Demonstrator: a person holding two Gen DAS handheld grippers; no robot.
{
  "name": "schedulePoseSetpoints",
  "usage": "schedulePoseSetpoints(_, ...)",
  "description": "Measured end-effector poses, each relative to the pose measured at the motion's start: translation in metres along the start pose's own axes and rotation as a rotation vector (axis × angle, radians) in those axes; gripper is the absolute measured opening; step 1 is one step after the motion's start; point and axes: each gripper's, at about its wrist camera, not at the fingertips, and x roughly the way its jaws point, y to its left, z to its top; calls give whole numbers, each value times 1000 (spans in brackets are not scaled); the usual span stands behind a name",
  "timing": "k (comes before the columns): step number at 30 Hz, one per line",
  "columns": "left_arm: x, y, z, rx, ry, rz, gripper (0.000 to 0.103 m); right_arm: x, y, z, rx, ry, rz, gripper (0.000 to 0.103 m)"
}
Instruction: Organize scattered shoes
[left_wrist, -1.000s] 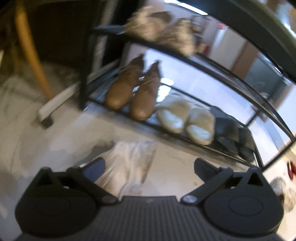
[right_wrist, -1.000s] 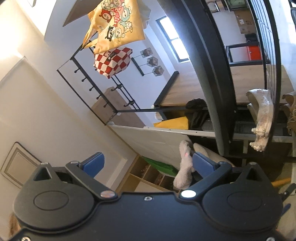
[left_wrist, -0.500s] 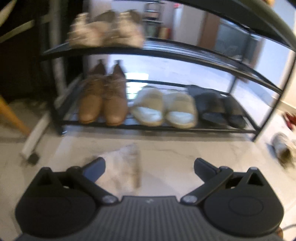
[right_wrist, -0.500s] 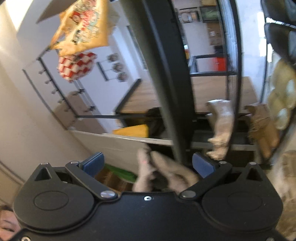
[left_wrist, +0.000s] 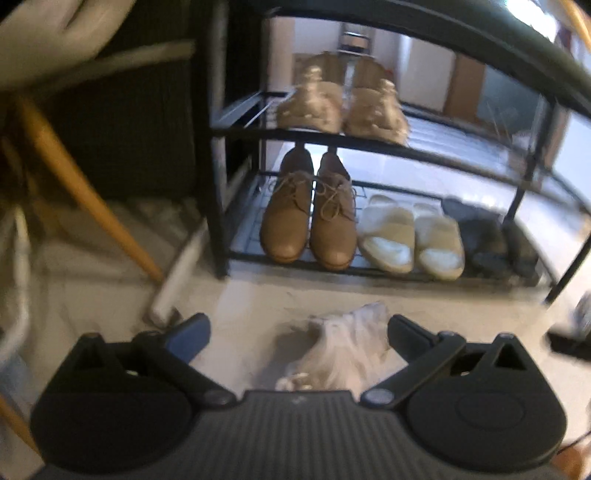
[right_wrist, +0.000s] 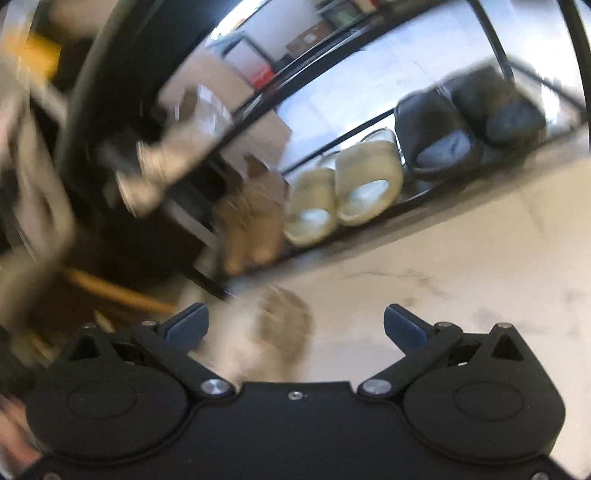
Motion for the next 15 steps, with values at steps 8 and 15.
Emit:
schedulePoseSetpoints(8, 13, 20, 5, -39, 49, 29, 102, 14, 103, -35, -497, -10, -85, 103)
schedulePoseSetpoints(15, 8, 47, 4, -166, 32, 68, 102, 80, 196, -63, -601, 88, -43, 103)
